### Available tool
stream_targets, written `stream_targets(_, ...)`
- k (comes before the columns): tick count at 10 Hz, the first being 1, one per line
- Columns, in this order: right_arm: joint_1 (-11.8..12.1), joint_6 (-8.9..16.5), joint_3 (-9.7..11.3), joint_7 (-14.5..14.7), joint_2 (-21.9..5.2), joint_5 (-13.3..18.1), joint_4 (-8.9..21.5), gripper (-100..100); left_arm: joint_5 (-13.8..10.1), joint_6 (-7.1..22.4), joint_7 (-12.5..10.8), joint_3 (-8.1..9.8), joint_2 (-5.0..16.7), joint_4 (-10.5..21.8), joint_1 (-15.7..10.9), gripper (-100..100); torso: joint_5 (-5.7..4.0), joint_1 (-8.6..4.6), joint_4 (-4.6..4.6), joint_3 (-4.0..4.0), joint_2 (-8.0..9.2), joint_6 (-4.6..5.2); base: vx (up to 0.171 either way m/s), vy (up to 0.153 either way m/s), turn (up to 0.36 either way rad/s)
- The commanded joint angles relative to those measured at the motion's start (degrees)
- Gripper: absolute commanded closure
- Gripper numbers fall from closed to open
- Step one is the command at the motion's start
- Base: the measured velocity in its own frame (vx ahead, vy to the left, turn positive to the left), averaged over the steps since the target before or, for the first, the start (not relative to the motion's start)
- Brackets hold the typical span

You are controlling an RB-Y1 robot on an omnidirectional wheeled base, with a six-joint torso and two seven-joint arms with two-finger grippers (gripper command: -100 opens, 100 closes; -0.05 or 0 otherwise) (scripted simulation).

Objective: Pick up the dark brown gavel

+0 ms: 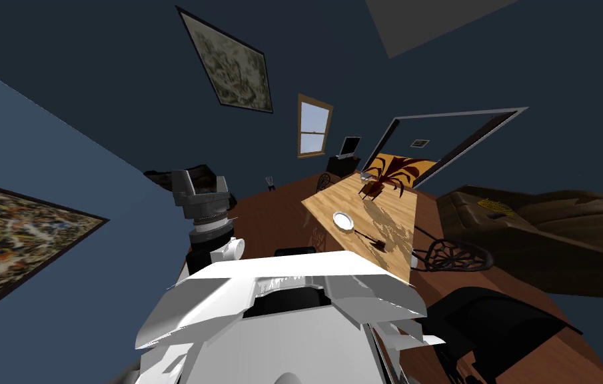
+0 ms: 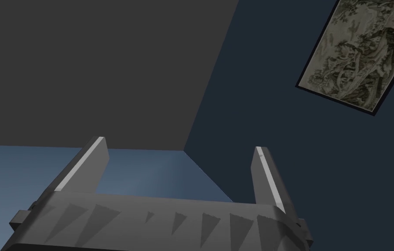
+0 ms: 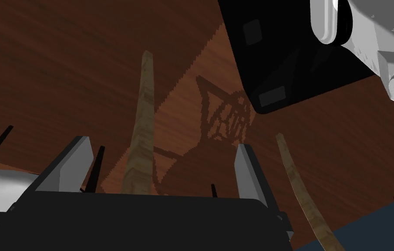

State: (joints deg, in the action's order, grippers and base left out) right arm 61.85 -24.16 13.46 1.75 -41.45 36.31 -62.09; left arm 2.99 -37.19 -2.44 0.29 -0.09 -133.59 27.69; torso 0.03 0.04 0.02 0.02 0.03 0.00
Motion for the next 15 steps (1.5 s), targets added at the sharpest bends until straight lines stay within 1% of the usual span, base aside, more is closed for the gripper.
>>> stream_targets(1, 0.32, 0.97, -0.22, 1.23, -2.23, 1.35, 2.71, -100, 0.00, 0.00, 0.00, 0.00, 0.00, 0.00, 0.00, 0, 0.00, 0.00, 0.00, 0.00, 0.00, 0.00, 0.069, 0.021, 0.224)
stream_targets(2, 0.32, 0.97, -0.22, 1.23, -2.23, 1.35, 1.93, -100, 0.00, 0.00, 0.00, 0.00, 0.00, 0.00, 0.00, 0, 0.02, 0.03, -0.03, -0.06, -0.09, -0.01, 0.040, 0.012, 0.131)
stream_targets(3, 0.32, 0.97, -0.22, 1.23, -2.23, 1.35, 2.71, -100, 0.00, 0.00, 0.00, 0.00, 0.00, 0.00, 0.00, 0, -0.01, 0.01, -0.01, -0.03, -0.05, 0.01, 0.000, 0.000, 0.000)
stream_targets(4, 0.23, 1.24, -0.51, 2.33, -3.41, 2.28, 4.64, -100, 0.00, 0.00, 0.00, 0.00, 0.00, 0.00, 0.00, 0, -0.01, -0.01, 0.01, 0.04, 0.08, 0.05, 0.034, 0.010, 0.112)
stream_targets(6, 0.23, 1.24, -0.51, 2.33, -3.41, 2.28, 5.18, -100, 0.00, 0.00, 0.00, 0.00, 0.00, 0.00, 0.00, 0, 0.00, 0.01, 0.00, 0.01, 0.02, 0.02, 0.016, 0.005, 0.053)
stream_targets(7, 0.08, 1.51, -0.79, 3.47, -4.55, 3.22, 7.37, -100, 0.00, 0.00, 0.00, 0.00, 0.00, 0.00, 0.00, 0, -0.01, -0.01, 0.02, 0.06, 0.11, 0.05, 0.032, 0.010, 0.106)
stream_targets(8, 0.08, 1.51, -0.79, 3.47, -4.55, 3.22, 7.67, -100, 0.00, 0.00, 0.00, 0.00, 0.00, 0.00, 0.00, 0, 0.00, 0.00, 0.01, 0.02, 0.04, 0.00, 0.038, 0.010, 0.112)
stream_targets(9, -0.13, 1.80, -1.05, 4.63, -5.63, 4.19, 9.12, -100, 0.00, 0.00, 0.00, 0.00, 0.00, 0.00, 0.00, 0, 0.00, 0.02, 0.00, 0.00, 0.01, 0.03, 0.048, 0.015, 0.153)
stream_targets(10, -0.13, 1.80, -1.05, 4.63, -5.63, 4.19, 9.26, -100, 0.00, 0.00, 0.00, 0.00, 0.00, 0.00, 0.00, 0, 0.01, 0.03, -0.01, -0.02, -0.03, 0.00, 0.057, 0.006, 0.063)
stream_targets(11, -0.13, 1.80, -1.05, 4.63, -5.63, 4.19, 10.15, -100, 0.00, 0.00, 0.00, 0.00, 0.00, 0.00, 0.01, 0, -0.01, 0.01, -0.01, -0.04, -0.07, 0.04, 0.026, 0.003, 0.026)
stream_targets(12, -0.41, 2.11, -1.30, 5.80, -6.64, 5.17, 12.18, -100, 0.00, 0.00, 0.00, 0.00, 0.00, 0.00, 0.00, 0, -0.01, 0.01, 0.00, 0.00, 0.02, 0.04, 0.053, 0.011, 0.119)
stream_targets(13, -0.41, 2.11, -1.30, 5.80, -6.64, 5.17, 10.92, -100, 0.00, 0.00, 0.00, 0.00, 0.00, 0.00, 0.00, 0, 0.01, 0.03, -0.01, -0.03, -0.05, 0.01, 0.039, 0.008, 0.076)
stream_targets(14, -0.41, 2.11, -1.30, 5.80, -6.64, 5.17, 12.40, -100, 0.00, 0.00, 0.00, 0.00, 0.00, 0.00, 0.00, 0, -0.02, 0.02, 0.00, -0.01, -0.01, 0.03, 0.016, 0.000, 0.000)
stream_targets(15, -0.75, 2.42, -1.53, 7.00, -7.56, 6.15, 14.31, -100, 0.00, 0.00, 0.00, 0.01, 0.00, 0.00, 0.01, 0, -0.01, 0.01, 0.01, 0.03, 0.06, 0.06, 0.066, 0.011, 0.110)
